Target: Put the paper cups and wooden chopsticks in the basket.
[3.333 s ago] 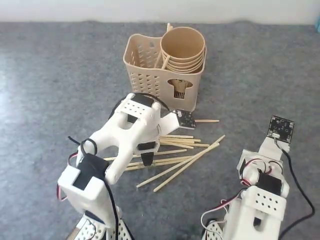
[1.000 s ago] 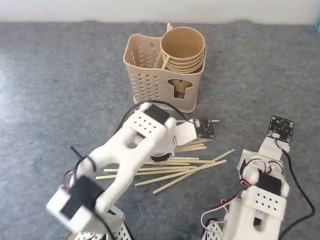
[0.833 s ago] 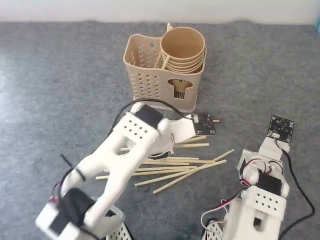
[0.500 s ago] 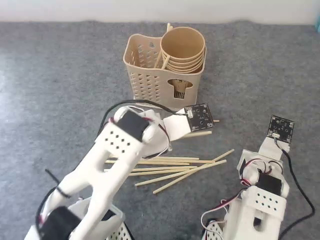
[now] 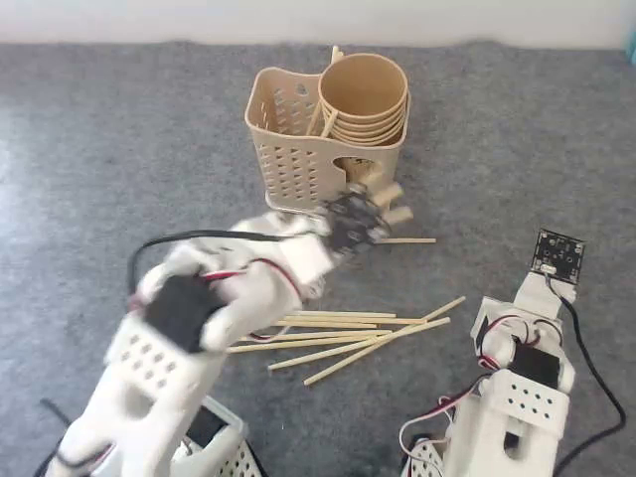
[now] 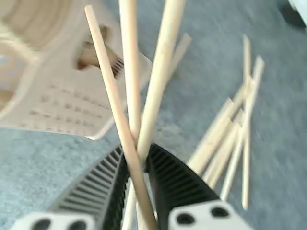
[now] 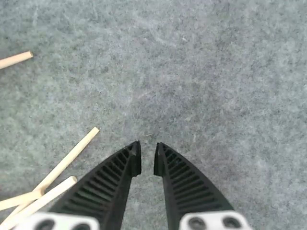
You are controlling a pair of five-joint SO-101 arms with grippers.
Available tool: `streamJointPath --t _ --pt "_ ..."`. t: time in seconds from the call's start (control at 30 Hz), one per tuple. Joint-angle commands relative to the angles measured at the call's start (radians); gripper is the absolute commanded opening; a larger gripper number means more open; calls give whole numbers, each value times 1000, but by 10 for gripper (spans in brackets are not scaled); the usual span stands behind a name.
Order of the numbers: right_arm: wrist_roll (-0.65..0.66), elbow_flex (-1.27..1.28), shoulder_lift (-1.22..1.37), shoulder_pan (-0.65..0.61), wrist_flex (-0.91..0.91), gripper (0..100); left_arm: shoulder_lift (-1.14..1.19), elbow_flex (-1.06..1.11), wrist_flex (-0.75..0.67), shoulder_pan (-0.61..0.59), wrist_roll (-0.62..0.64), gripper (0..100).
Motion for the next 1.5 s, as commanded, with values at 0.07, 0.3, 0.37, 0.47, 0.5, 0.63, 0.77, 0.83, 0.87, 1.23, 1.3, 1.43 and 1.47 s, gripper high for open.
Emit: streamJointPath --t 0.07,0.3,0.37,0.47,0.5,0.63,0.77,0.83,0.87,1.23,1.3,1.43,1.47 --pt "23 -8 -21 8 1 62 -143 -8 -152 -120 129 14" --pt "23 -8 -21 8 1 62 -222 -8 -250 -150 153 14" --pt "23 -8 -21 8 1 62 -230 -7 -290 -150 153 14" --pt "23 -8 -21 8 1 62 -230 -7 -365 -152 155 14" --pt "23 -8 -21 8 1 62 -227 -7 -393 -152 163 14" --pt "23 -8 -21 8 1 62 -224 1 -543 -199 288 14" --pt "23 -8 -21 8 1 62 -224 97 -835 -265 417 13" --pt "23 -8 -21 8 1 62 -224 171 -1002 -278 442 13" --pt "23 -6 -21 8 1 62 -224 213 -1088 -278 445 13" --pt "23 -6 -21 8 1 62 -97 341 -1482 -279 451 13" --pt "23 -6 -21 8 1 62 -17 305 -1504 -281 451 13" --pt "23 -6 -21 8 1 62 161 189 -1511 -281 451 13" --pt "23 -6 -21 10 1 62 209 153 -1511 -281 451 13"
